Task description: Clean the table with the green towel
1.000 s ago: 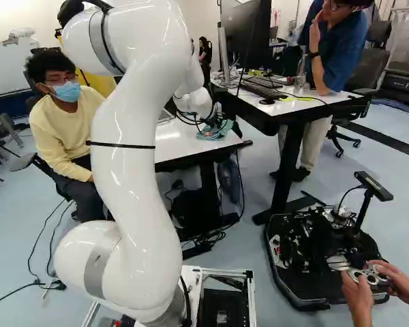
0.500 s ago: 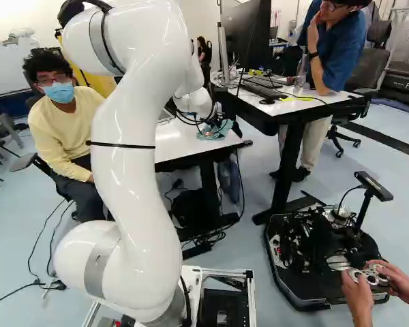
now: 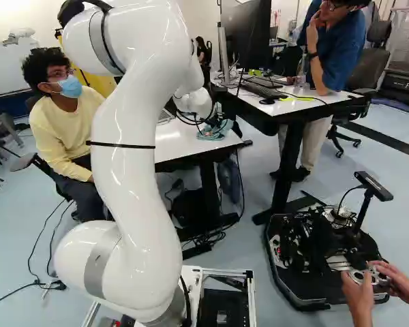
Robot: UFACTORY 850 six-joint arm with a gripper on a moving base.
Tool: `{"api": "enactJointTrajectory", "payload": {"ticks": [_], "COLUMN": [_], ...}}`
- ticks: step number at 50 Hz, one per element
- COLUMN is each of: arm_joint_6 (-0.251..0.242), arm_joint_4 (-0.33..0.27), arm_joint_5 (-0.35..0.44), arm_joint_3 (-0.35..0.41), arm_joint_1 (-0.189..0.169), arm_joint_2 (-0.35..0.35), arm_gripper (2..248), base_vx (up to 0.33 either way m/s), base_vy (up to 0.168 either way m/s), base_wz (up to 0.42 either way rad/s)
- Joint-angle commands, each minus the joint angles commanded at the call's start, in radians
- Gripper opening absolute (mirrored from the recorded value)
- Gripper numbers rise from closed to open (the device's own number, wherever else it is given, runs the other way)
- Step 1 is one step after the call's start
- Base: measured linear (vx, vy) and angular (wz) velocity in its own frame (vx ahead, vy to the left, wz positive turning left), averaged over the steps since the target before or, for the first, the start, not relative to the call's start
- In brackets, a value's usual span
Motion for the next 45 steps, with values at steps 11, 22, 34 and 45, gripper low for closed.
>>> {"api": "enactJointTrajectory", "payload": {"ticks": [11,22,34,45], "arm_joint_6": [0.000,0.000,0.000,0.000], "arm_joint_4": [0.000,0.000,0.000,0.000], "arm_joint_5": [0.000,-0.005,-0.036,-0.073], "arm_joint_3": [0.005,0.010,0.006,-0.011], "arm_joint_1": [0.000,0.000,0.001,0.002], "arm_joint_2": [0.020,0.044,0.064,0.071], "arm_gripper": [40,39,39,39], "base_vx": [0.000,0.000,0.000,0.000], "base_vy": [0.000,0.000,0.000,0.000], "base_wz": [0.000,0.000,0.000,0.000]}}
